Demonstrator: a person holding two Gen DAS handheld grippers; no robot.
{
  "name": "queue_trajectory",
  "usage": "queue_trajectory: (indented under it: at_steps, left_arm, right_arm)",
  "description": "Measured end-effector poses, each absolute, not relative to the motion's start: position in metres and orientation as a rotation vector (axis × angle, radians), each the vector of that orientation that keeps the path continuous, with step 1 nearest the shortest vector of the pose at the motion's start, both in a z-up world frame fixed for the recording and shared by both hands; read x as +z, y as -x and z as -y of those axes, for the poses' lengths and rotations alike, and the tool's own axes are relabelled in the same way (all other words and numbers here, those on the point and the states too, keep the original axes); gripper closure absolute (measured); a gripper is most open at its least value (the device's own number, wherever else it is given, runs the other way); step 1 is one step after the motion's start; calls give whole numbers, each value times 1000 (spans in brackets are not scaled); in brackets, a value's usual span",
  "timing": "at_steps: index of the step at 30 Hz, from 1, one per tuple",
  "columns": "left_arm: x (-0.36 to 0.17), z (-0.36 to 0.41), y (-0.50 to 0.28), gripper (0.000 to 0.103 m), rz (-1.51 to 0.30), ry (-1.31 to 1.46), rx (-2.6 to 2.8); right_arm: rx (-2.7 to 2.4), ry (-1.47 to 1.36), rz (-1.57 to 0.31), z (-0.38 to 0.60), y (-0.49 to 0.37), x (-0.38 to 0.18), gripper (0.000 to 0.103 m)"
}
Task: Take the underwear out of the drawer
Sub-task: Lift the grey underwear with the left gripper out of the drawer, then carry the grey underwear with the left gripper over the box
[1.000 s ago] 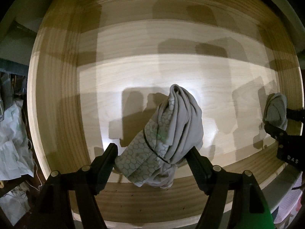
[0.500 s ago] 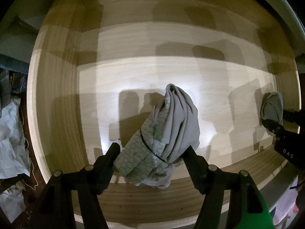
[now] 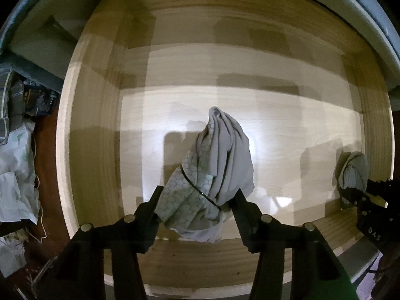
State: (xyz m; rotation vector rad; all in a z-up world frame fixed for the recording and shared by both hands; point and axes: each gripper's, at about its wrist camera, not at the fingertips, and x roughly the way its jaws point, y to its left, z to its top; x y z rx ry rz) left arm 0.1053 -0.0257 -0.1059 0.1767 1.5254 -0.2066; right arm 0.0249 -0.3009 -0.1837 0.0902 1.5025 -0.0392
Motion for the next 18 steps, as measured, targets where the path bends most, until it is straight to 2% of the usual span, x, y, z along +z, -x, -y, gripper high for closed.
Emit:
queue_trajectory:
  at_steps: [7, 18]
  left_arm:
    - [-96, 19, -92, 54, -1474, -157, -189]
    - [-49, 8, -61, 55, -1337, -110, -183]
  right_arm:
    - [-62, -49, -1465, 281, -3, -190, 70]
    - [-96, -43, -1432, 250, -4, -190, 70]
